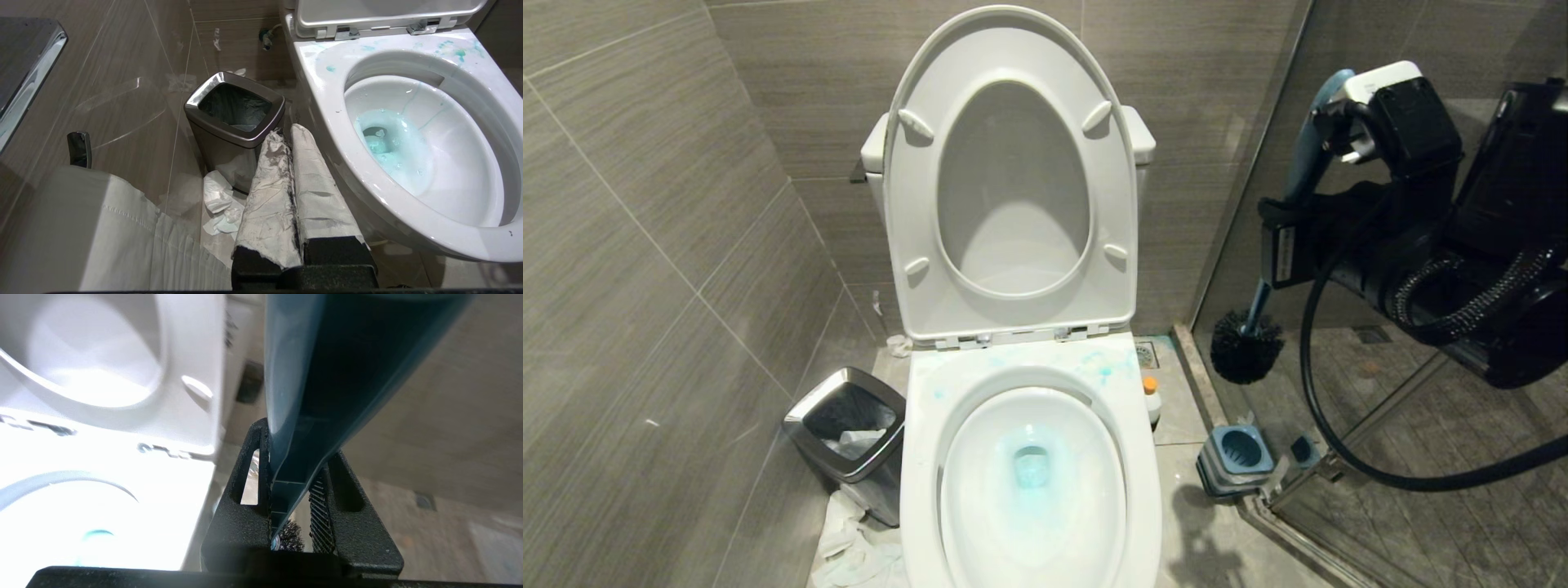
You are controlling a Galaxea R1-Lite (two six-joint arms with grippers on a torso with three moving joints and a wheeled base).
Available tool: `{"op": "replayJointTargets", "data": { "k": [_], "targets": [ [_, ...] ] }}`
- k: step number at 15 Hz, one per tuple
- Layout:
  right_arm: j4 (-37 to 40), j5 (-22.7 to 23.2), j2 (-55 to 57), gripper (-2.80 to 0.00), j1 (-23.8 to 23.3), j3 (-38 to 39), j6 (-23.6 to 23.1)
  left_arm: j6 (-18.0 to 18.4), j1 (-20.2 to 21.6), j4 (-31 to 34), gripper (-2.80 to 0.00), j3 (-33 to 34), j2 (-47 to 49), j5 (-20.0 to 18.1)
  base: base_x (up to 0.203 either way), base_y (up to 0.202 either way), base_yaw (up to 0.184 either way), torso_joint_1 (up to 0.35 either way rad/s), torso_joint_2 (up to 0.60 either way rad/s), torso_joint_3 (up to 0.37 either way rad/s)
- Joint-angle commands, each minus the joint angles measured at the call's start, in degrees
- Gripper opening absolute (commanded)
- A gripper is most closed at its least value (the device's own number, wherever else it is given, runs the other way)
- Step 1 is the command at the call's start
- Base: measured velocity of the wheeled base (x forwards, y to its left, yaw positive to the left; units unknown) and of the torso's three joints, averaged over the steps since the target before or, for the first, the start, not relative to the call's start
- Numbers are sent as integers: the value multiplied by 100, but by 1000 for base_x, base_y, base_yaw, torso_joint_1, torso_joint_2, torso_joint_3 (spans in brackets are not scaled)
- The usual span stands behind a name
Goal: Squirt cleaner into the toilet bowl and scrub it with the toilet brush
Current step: Scrub the toilet bowl
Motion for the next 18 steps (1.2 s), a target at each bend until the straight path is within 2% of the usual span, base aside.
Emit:
{"op": "replayJointTargets", "data": {
  "k": [1, 4, 7, 11, 14, 16, 18],
  "targets": [
    [-11, -91, 455, -280, 362, -392, -4, 2, -2, 0, -280, -1, 5, 0, 0, 0, 0, 0, 0, 0],
    [8, -208, 941, -280, 837, -814, 119, 2, 7, 0, -280, -1, 5, 0, 0, 0, 0, 0, 0, 0],
    [20, -222, 1568, -280, 1124, -1367, 198, 2, 7, 0, -280, -1, 5, 0, 0, 0, 0, 0, 0, 0],
    [45, -223, 2514, -280, 1311, -2302, 234, 2, 7, 0, -280, -1, 5, 0, 0, 0, 0, 0, 0, 0],
    [78, -203, 3097, -280, 1400, -2722, 353, 7, 1, 0, -280, -1, 5, 0, 0, 0, 0, 0, 0, 0],
    [307, -190, 3390, -280, 1514, -3137, 566, 2, 5, 0, -280, 3, 5, 0, 0, 0, 0, 0, 0, 0],
    [913, -188, 3618, -280, 1643, -3578, 998, 2, -2, 0, -280, -1, 5, 0, 0, 0, 0, 0, 0, 0]
  ]
}}
